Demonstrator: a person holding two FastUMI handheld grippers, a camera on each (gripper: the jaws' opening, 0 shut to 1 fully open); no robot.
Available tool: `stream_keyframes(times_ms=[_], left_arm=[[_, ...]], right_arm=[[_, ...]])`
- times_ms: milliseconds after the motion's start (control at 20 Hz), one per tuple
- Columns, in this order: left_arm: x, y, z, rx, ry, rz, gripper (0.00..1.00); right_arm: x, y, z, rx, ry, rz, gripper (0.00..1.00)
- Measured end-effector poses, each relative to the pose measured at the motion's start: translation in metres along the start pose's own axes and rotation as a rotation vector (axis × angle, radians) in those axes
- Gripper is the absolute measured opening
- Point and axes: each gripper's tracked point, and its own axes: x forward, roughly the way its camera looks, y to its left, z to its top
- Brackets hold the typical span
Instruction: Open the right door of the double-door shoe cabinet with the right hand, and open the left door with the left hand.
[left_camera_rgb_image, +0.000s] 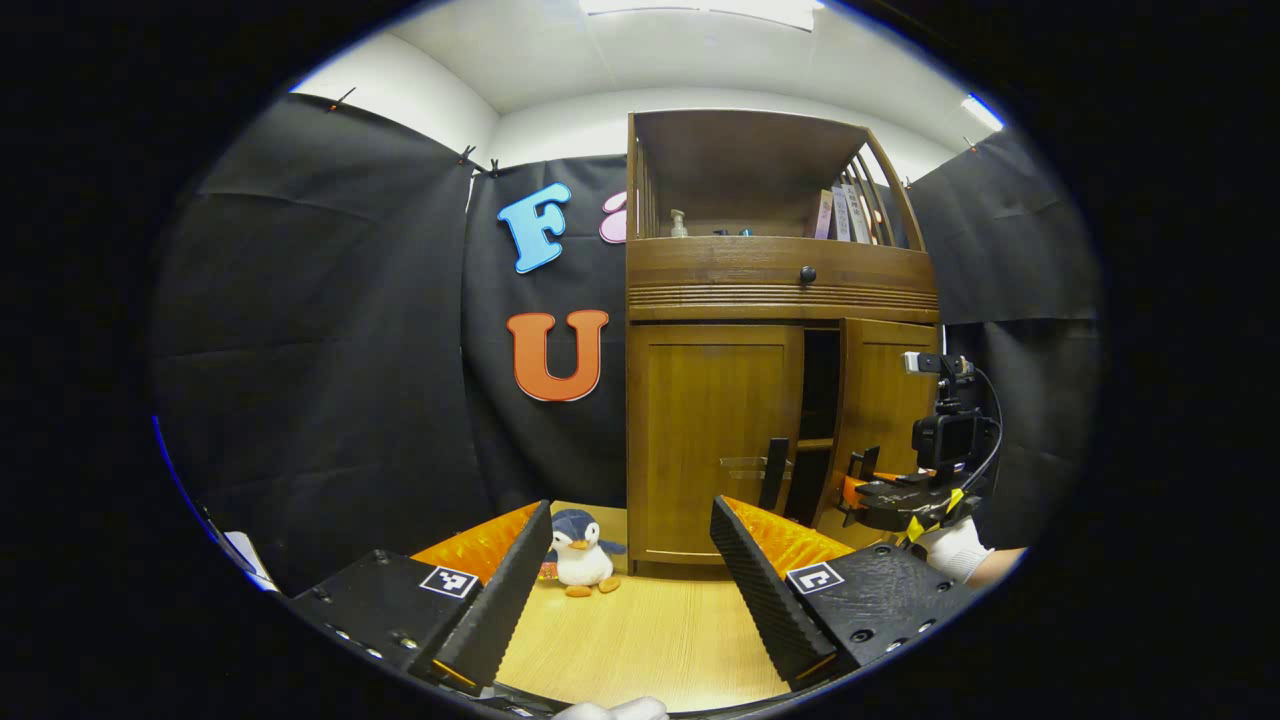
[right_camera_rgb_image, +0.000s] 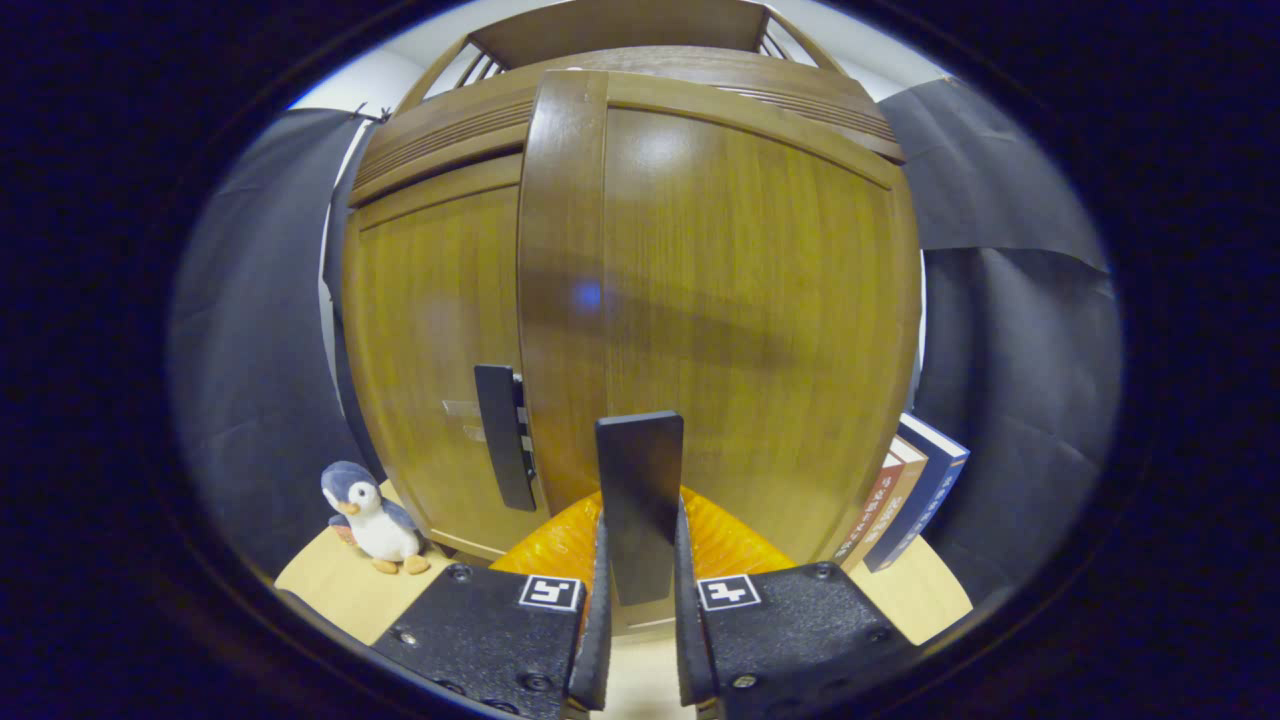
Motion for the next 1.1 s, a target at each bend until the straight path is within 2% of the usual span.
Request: stream_keyframes(times_ms=[550,850,900,950,1000,1050,1100], left_arm=[[0.004,-0.020,-0.003,0.008,0.007,-0.071,0.96],[0.009,-0.043,-0.003,0.017,0.005,-0.122,0.96],[0.010,-0.048,-0.002,0.018,0.004,-0.132,1.00],[0.009,-0.053,-0.002,0.020,0.003,-0.142,1.00],[0.009,-0.057,-0.002,0.022,0.002,-0.152,0.96],[0.009,-0.062,-0.001,0.024,0.002,-0.162,1.00],[0.008,-0.067,-0.001,0.025,0.001,-0.172,0.96]], right_arm=[[-0.055,-0.035,-0.014,0.032,0.000,-0.033,0.29],[-0.081,-0.063,-0.020,0.032,0.000,-0.063,0.23],[-0.085,-0.068,-0.021,0.033,-0.001,-0.070,0.22],[-0.089,-0.074,-0.023,0.034,-0.001,-0.075,0.22],[-0.094,-0.080,-0.024,0.036,-0.001,-0.078,0.21],[-0.097,-0.086,-0.025,0.039,0.001,-0.082,0.21],[-0.101,-0.092,-0.024,0.041,0.002,-0.089,0.20]])
